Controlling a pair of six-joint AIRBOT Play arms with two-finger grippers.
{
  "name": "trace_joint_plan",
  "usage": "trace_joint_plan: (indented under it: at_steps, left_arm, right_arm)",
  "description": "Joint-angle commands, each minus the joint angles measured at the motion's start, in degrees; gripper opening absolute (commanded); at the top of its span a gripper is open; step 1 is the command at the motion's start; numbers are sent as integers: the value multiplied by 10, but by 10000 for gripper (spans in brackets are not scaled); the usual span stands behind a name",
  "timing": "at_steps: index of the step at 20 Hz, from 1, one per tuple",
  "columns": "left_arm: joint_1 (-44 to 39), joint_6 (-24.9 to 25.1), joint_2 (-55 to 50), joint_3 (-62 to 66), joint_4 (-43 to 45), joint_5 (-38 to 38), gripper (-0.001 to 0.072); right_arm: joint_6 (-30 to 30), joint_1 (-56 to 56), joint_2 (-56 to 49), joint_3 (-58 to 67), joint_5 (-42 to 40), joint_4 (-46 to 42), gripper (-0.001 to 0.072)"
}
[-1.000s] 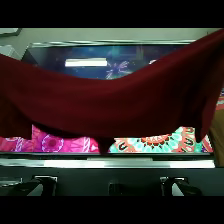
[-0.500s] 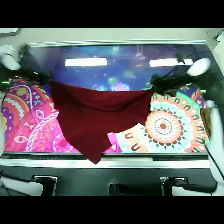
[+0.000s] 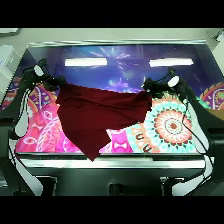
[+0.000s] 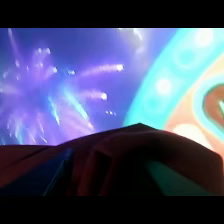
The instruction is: Fold the clothes and pants, and hang the long-sleeved shirts on hangers.
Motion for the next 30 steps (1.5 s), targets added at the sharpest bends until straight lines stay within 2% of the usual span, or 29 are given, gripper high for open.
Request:
trace_joint_plan:
  at_steps: [1,3,6,7,9,14,18,25,27,30]
  left_arm:
    - [19,-9,39,11,0,-41,682]
    - [36,-9,86,10,1,-97,681]
    - [51,-7,142,7,2,-192,680]
    - [54,-7,157,0,2,-211,680]
    - [54,-7,188,-31,2,-222,680]
    - [45,-8,199,-45,-8,-234,680]
    - [42,-9,199,-45,-10,-244,680]
    - [42,-9,199,-45,-10,-248,680]
    - [42,-9,199,-45,-10,-248,680]
    - [43,-9,199,-45,-10,-257,680]
  right_arm:
    - [-20,-64,27,33,87,16,460]
    - [-70,-134,47,59,203,21,460]
    - [-190,-220,51,54,399,32,461]
    - [-214,-240,52,32,421,53,461]
    - [-274,-261,52,-34,424,116,459]
    - [-336,-204,52,-202,360,179,456]
    - [-341,-117,45,-239,270,170,456]
    - [-333,-61,15,-239,238,180,444]
    - [-332,-49,14,-239,220,183,383]
    - [-333,-49,16,-239,223,189,71]
